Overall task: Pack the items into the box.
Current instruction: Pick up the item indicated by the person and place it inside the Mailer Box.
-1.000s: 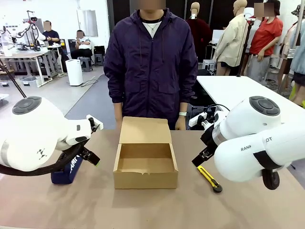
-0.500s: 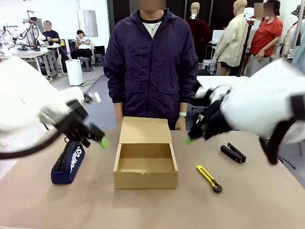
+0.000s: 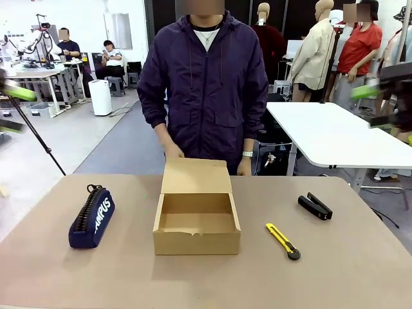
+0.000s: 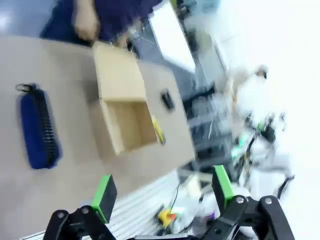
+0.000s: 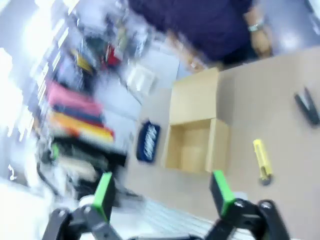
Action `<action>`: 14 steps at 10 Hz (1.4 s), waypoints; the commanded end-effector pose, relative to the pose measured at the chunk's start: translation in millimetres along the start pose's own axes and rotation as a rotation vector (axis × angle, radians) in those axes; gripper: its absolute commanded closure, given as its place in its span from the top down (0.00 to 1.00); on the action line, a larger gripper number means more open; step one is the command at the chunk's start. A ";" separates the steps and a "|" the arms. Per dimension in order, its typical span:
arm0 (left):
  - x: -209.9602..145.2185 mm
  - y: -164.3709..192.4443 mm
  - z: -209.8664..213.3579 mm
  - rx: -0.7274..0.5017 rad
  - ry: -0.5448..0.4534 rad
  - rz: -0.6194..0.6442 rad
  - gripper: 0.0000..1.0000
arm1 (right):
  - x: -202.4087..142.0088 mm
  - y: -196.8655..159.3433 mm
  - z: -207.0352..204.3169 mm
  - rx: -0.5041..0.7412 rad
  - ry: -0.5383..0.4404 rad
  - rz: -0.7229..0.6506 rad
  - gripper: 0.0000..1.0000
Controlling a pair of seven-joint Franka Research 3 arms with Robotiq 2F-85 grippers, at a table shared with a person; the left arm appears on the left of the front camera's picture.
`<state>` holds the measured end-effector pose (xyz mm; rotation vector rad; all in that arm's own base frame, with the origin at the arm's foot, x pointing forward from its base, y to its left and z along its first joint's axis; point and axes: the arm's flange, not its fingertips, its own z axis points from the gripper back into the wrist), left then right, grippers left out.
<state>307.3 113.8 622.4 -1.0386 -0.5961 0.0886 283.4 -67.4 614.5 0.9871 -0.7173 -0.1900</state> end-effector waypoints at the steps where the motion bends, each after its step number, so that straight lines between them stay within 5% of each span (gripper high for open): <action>1: -23.3 62.3 36.1 -0.013 -0.225 0.145 1.00 | -18.3 -72.3 39.0 0.073 -0.226 -0.194 1.00; 4: -52.6 121.9 66.2 0.032 -0.343 0.353 1.00 | -37.3 -133.3 64.0 0.073 -0.320 -0.344 1.00; 5: -43.0 104.9 84.4 0.025 -0.279 0.269 1.00 | -39.0 -138.1 58.4 -0.017 -0.341 -0.291 1.00; 6: -43.0 104.9 84.4 0.025 -0.279 0.269 1.00 | 15.7 -122.7 105.0 0.057 -0.321 -0.354 1.00; 14: -43.0 104.9 84.4 0.025 -0.279 0.269 1.00 | 15.7 -122.7 105.0 0.057 -0.321 -0.354 1.00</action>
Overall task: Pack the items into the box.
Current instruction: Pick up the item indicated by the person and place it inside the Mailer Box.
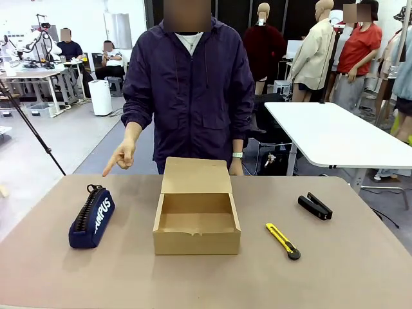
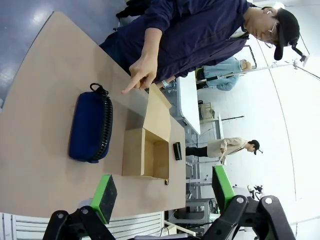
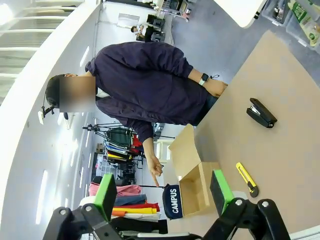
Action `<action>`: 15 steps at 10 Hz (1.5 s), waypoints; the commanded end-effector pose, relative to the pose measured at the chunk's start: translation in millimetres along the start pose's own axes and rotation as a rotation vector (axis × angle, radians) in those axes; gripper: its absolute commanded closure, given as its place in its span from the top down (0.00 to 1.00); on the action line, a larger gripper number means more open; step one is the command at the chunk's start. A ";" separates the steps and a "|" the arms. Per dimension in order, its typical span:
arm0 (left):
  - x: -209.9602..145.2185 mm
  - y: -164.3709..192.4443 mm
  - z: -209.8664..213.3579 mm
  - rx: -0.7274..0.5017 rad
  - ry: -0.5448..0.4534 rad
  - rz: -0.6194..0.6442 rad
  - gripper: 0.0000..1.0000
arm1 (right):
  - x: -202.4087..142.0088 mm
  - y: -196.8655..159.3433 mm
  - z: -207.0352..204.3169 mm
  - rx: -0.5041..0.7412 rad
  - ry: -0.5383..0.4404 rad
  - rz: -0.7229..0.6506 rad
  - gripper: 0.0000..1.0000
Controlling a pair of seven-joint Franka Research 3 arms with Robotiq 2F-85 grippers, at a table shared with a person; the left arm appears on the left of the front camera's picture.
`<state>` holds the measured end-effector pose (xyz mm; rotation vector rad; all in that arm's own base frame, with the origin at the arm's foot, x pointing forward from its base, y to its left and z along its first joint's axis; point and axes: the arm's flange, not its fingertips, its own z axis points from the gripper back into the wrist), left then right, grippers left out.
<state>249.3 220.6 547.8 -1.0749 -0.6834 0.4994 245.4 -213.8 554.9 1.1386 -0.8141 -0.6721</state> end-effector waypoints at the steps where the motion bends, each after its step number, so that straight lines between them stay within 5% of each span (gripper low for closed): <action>1: 0.1 -0.6 -1.2 -0.019 -0.005 -0.017 1.00 | 4.4 2.9 -1.7 0.022 -0.005 0.020 1.00; 9: -0.2 -0.8 -0.7 -0.001 0.000 -0.001 1.00 | 4.4 2.9 -1.7 0.022 -0.005 0.020 1.00; 13: 8.1 -55.2 -152.2 0.538 0.341 -0.306 1.00 | 4.4 2.9 -1.7 0.022 -0.005 0.020 1.00; 15: -4.6 -50.7 -242.2 0.793 0.349 -0.408 1.00 | 4.4 2.9 -1.7 0.022 -0.005 0.020 1.00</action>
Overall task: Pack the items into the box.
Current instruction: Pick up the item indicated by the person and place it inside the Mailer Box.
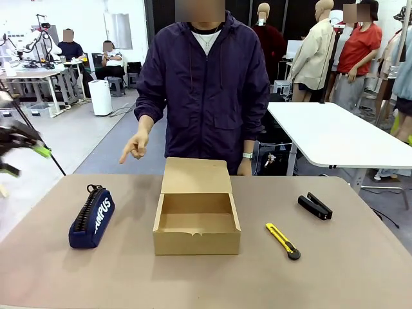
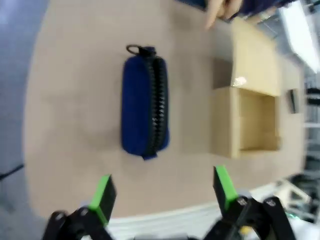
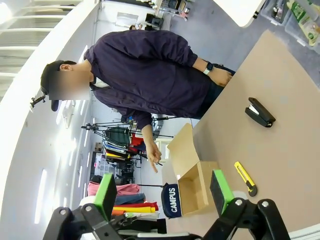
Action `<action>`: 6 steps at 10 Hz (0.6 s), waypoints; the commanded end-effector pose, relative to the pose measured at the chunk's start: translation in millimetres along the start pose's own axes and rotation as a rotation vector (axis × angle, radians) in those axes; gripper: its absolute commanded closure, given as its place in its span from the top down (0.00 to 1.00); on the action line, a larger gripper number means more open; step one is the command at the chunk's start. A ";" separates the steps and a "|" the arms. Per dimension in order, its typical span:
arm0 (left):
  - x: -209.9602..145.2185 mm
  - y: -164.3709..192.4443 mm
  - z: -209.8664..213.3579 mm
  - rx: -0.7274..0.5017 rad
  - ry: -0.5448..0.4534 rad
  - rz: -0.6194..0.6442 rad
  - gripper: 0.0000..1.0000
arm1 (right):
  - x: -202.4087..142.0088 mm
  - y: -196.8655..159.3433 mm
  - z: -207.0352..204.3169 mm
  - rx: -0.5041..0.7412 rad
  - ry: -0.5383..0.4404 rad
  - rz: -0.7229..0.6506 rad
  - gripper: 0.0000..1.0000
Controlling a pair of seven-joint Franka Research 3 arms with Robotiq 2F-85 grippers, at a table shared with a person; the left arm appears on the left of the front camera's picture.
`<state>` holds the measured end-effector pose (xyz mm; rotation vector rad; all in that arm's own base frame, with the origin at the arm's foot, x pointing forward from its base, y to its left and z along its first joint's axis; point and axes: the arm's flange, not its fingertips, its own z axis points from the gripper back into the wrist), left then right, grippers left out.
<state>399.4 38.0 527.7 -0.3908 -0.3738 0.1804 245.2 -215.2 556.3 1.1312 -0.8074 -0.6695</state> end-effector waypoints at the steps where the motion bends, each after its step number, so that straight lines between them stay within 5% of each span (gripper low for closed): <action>1: 21.3 -4.9 -35.8 0.162 0.085 -0.069 1.00 | 3.1 1.9 -2.8 0.030 -0.011 0.017 1.00; 5: 15.7 -24.6 -58.9 0.129 0.058 -0.082 1.00 | 3.1 1.9 -2.8 0.030 -0.011 0.017 1.00; 6: 20.1 -39.5 -84.5 0.120 0.175 -0.328 1.00 | 3.1 1.9 -2.8 0.030 -0.011 0.017 1.00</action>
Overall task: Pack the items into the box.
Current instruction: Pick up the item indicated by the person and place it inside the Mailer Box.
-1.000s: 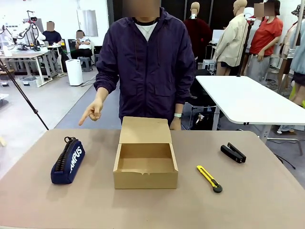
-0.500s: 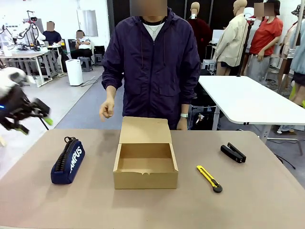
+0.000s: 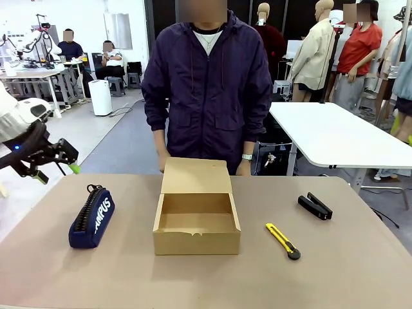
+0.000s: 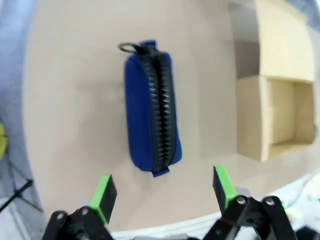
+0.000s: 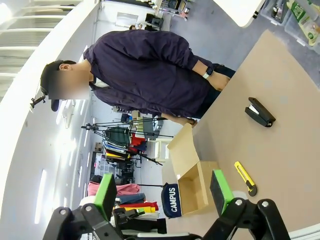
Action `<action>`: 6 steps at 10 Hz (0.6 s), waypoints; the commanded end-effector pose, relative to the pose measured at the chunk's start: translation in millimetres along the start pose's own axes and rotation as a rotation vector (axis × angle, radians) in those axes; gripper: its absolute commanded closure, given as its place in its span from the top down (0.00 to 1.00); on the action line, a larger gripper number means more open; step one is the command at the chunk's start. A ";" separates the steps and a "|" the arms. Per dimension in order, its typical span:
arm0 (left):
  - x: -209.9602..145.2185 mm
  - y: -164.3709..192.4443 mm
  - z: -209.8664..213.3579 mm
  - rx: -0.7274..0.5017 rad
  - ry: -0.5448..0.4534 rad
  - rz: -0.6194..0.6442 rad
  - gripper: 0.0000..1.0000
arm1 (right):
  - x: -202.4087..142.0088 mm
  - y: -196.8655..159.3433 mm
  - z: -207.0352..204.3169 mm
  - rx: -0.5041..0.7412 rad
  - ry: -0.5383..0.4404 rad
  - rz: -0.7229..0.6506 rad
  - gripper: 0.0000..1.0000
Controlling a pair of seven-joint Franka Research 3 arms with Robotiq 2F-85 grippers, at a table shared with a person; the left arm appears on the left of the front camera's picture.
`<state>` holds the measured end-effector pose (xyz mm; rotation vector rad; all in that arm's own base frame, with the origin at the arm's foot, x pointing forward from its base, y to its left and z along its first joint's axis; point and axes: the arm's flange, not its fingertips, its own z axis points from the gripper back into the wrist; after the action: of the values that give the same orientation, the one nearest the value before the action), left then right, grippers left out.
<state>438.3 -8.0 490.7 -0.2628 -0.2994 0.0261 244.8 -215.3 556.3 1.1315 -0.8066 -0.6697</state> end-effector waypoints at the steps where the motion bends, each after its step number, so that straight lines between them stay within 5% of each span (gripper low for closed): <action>1: 25.9 -19.9 -54.3 0.063 0.190 -0.304 1.00 | 3.2 2.0 -3.2 0.030 -0.011 0.018 1.00; 6: 51.1 -5.0 -142.9 0.208 0.294 -0.308 1.00 | 3.2 2.0 -3.2 0.030 -0.011 0.018 1.00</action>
<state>522.4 -42.8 372.6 -0.0592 -0.0456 -0.3013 244.9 -215.1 556.3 1.1314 -0.8054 -0.6692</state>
